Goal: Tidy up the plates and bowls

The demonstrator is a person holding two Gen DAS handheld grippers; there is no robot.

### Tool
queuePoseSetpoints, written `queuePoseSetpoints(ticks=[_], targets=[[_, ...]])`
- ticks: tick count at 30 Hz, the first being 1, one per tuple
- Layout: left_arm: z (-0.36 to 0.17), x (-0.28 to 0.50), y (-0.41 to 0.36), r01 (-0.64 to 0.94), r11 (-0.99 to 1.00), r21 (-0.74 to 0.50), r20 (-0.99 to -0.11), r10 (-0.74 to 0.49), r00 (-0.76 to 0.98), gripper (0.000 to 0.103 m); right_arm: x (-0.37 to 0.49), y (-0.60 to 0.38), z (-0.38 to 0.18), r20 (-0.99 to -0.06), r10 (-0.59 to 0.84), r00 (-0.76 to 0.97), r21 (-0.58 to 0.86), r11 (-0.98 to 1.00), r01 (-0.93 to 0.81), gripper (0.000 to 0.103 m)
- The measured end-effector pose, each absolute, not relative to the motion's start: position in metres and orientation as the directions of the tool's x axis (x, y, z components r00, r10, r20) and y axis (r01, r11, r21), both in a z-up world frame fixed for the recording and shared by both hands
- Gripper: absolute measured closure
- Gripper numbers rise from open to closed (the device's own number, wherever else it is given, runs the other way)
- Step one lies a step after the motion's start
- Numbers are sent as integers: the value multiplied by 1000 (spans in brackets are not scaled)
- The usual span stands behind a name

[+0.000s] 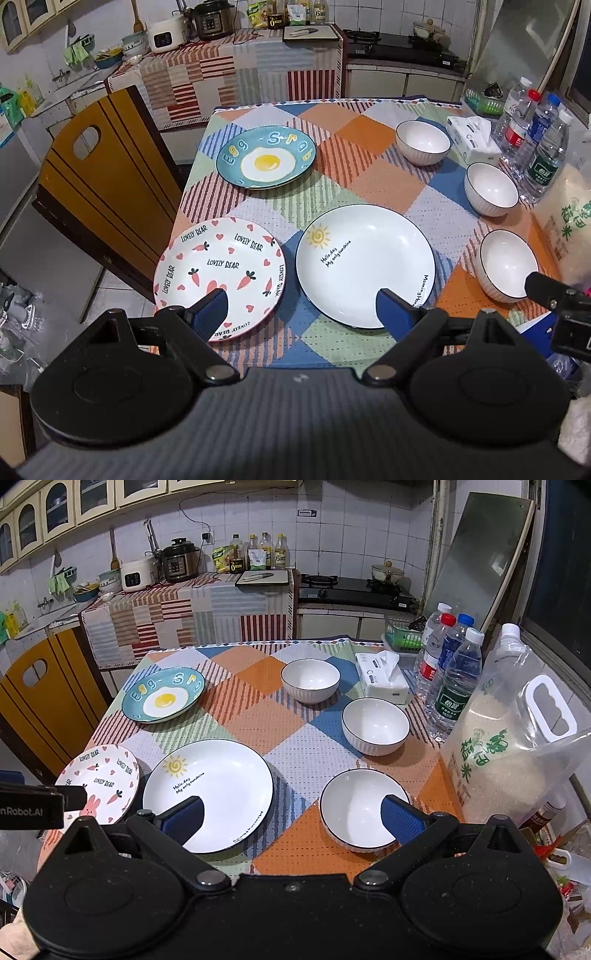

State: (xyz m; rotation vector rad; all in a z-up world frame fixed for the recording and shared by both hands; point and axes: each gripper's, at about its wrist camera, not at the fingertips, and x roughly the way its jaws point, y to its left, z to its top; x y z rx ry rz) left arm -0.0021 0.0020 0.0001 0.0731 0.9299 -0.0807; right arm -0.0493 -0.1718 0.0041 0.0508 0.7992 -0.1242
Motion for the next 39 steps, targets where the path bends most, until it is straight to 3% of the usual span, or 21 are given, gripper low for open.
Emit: queuePoseSetpoints(ticks=[30,39], targets=[[-7,-8,7,142,990,26,-785,-68,616,16,-50,-170,1,-721,-92,687,-13,993,120,0],[0,-8,8,200,980,-20,-766,-144,626,16,-51,-167,-1,-704,-107,702,-48,993,103,0]])
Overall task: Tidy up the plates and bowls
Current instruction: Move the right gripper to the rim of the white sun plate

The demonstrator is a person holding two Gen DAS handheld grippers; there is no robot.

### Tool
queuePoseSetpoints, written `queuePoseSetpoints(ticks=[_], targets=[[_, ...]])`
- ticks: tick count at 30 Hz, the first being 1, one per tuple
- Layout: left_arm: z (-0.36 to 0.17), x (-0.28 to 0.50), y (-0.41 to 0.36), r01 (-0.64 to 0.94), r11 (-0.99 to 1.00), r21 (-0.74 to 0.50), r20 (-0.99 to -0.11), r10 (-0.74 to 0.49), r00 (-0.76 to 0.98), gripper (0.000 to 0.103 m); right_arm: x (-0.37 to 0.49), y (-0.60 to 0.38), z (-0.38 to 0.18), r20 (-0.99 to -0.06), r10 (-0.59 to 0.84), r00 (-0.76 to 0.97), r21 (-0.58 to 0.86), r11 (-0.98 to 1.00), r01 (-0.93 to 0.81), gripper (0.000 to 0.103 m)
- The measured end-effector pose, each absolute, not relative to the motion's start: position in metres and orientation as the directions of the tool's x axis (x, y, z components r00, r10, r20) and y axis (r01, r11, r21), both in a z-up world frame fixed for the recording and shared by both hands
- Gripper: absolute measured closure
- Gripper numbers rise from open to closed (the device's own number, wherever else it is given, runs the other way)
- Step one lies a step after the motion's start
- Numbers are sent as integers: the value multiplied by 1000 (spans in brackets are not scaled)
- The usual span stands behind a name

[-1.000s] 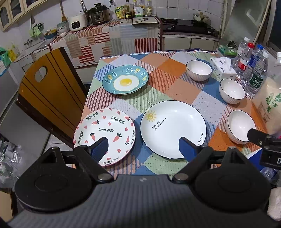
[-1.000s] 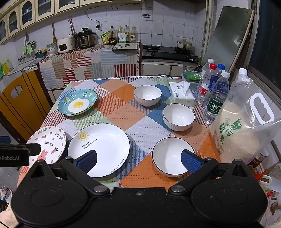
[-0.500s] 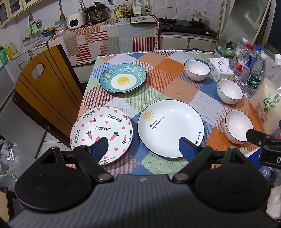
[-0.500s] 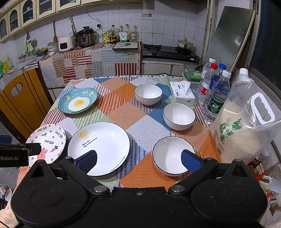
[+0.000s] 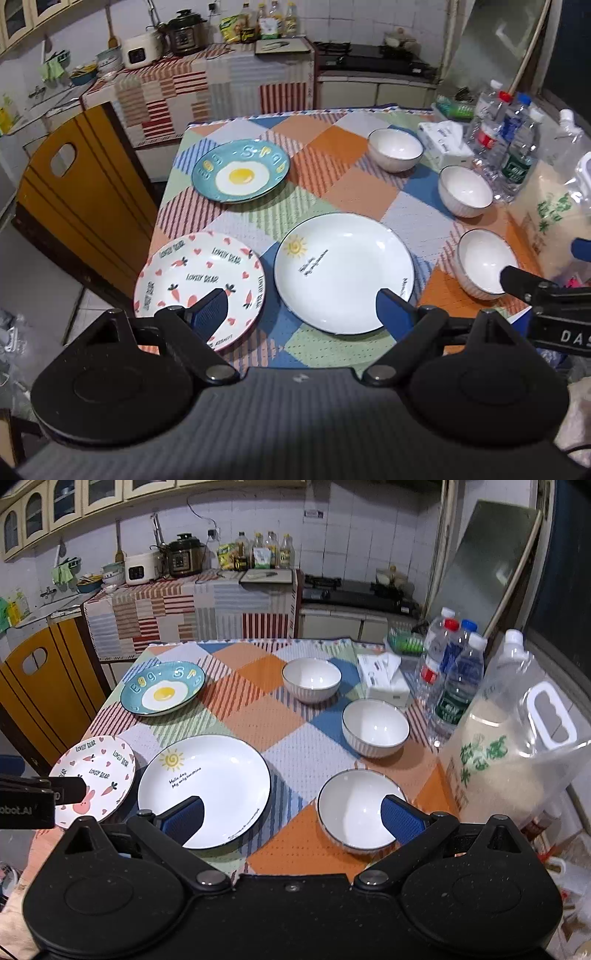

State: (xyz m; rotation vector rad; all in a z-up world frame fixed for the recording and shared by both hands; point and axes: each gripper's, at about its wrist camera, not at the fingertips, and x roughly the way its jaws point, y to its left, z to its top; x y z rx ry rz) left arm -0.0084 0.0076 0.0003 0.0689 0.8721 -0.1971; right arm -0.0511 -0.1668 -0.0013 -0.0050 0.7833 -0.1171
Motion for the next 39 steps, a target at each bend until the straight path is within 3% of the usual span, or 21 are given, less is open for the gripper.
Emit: queuePoseSetpoints(ticks=[4,7,10,17,20,23,28,32,33,34,37,39], targets=[[13,2,6,278,960,19,-742,-172,648,15,-54,-160,10,-612,-79,787,-105,994,19,0],[16,17,-3,381,917,118,-769,-158,619,15,-51,-160,26,-518,-35,855,-193,978,-77,0],[13,38,-6,445,885,137,-814,-155,560,16,-38,-166,35,-472,10,881,-225,965,-132,0],[-20,95,-11,536,841,73,-856,-222,466,18,37,-189,17,-620,228,751,71,969,-236,5],[-36,119,-4,525,851,-17,-869,-272,414,19,64,-203,-13,-667,320,673,282,944,-169,14],[-56,135,4,505,862,-46,-860,-291,419,19,79,-212,-45,-690,394,607,452,890,-63,17],[-88,142,12,519,855,8,-809,-299,506,20,73,-210,-94,-723,366,586,485,873,52,17],[-117,160,16,477,879,-13,-824,-280,493,20,60,-212,-134,-737,376,562,537,831,147,20],[-123,167,16,470,882,-28,-833,-280,478,24,57,-208,-146,-747,376,548,541,823,174,24],[-128,172,16,467,883,-38,-840,-282,464,33,53,-207,-157,-757,369,539,542,816,201,35],[-139,187,13,469,880,-71,-858,-294,421,43,31,-199,-186,-776,340,532,537,798,273,36],[-145,194,10,477,875,-85,-862,-305,405,47,25,-196,-193,-746,358,561,571,778,263,43]])
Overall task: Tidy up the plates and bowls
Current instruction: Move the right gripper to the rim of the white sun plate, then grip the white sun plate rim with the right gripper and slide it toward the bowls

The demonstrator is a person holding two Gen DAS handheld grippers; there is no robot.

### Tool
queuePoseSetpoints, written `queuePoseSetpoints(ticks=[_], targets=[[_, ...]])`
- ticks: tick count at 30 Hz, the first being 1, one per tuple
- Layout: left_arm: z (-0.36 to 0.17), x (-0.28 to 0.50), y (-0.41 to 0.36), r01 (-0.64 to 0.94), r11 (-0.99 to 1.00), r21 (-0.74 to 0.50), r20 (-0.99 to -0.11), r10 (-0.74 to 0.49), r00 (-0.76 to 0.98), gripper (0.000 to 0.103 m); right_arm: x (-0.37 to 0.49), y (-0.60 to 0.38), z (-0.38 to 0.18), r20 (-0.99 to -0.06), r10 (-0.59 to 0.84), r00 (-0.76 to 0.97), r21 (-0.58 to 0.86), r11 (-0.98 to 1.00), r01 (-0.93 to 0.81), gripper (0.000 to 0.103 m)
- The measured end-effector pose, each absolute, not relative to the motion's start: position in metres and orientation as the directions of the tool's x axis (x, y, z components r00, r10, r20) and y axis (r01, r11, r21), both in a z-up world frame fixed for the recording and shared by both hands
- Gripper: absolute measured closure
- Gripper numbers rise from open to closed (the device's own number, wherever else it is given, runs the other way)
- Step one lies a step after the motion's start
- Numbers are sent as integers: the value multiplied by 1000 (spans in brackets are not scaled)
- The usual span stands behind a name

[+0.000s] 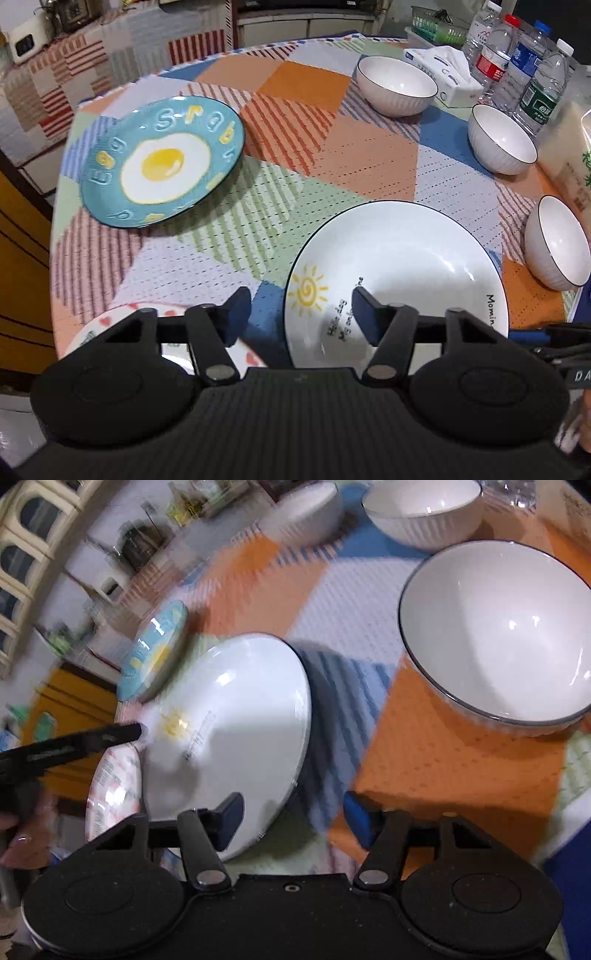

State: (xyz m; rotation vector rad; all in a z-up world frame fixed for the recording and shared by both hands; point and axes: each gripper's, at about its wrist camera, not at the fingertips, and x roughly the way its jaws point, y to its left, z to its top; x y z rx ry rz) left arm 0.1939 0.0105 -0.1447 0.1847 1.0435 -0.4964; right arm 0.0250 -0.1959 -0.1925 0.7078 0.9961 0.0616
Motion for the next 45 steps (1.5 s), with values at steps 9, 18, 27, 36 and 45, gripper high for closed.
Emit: queuePoseSetpoints(ticks=[9,18,27,36,45], targets=[[-174,218,-13,494,869,-39,-914,-231,334,70,29,-205,-204,-704,391,593,624,740,252,89],[-186,223,-10,447,888,-108,-942,-235,241,76,33,-207,-214,-686,397,610,627,748,218,88],[-180,221,-10,402,905,-140,-926,-263,271,73,39,-214,-215,-669,406,622,636,747,196,86],[-160,230,-10,390,897,-207,-890,-338,306,73,50,-225,-203,-659,375,652,617,764,185,86],[-162,263,14,316,907,-279,-861,-382,336,73,112,-229,-173,-666,372,646,542,837,77,86]])
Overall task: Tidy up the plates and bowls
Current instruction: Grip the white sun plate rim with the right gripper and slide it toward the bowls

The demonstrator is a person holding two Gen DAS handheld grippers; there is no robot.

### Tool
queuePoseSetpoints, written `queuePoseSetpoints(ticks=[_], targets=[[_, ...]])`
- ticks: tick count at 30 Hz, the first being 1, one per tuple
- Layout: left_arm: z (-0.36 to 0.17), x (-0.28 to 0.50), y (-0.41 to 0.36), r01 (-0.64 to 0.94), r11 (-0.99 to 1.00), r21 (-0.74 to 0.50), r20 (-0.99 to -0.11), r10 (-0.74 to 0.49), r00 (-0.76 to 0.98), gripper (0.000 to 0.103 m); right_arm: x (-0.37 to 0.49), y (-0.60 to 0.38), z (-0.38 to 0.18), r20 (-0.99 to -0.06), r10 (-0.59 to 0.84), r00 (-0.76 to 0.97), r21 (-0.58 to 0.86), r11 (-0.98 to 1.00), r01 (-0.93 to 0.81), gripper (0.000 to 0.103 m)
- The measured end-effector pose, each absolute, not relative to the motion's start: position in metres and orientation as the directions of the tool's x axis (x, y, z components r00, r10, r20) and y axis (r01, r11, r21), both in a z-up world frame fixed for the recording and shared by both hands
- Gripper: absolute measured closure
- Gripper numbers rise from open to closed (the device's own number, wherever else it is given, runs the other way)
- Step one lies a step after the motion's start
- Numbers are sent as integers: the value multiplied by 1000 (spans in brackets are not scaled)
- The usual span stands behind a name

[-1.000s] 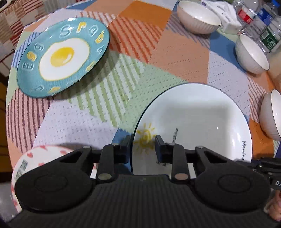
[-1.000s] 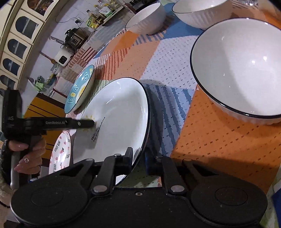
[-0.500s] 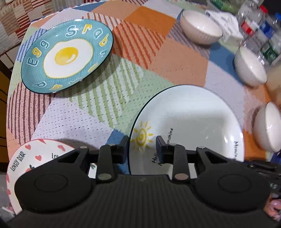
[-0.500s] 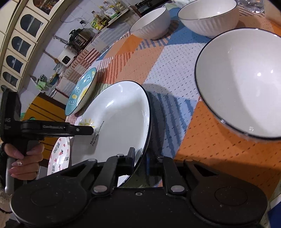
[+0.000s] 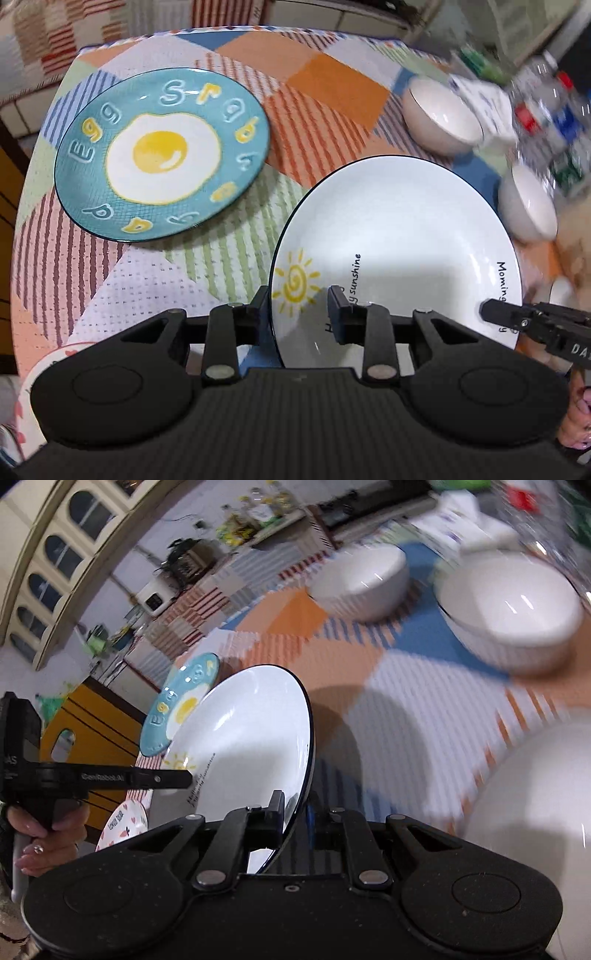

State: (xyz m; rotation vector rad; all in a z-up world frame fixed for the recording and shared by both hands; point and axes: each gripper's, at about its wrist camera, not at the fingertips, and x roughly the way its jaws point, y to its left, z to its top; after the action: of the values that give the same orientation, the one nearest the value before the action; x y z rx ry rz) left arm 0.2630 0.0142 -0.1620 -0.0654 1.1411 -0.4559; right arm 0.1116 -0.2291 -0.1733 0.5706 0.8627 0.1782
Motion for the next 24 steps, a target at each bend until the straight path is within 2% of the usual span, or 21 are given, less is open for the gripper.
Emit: queuePoseSetpoints(ticks=[6,10,19,22,24], targets=[[-163,279,17,290,895,-339,-832,-429,353,73,155,-236,-156,-698,376,609,487,873,20,87],[-176,293,6,244,895,-373,-825,-441,353,73,187,-246,-154,-763,370,530,431,902,-8,86],[-188,301,-27,306,917,-256,-861,-361,360,73,223,-257,-162,-831,301,468,346,938,11,83],[-186,297,-31,322,913,-253,-857,-365,363,73,229,-258,-170,-855,258,450,316,947,57,78],[-186,296,-30,312,915,-256,-856,-365,366,73,234,-257,-177,-885,233,404,312,939,142,70]])
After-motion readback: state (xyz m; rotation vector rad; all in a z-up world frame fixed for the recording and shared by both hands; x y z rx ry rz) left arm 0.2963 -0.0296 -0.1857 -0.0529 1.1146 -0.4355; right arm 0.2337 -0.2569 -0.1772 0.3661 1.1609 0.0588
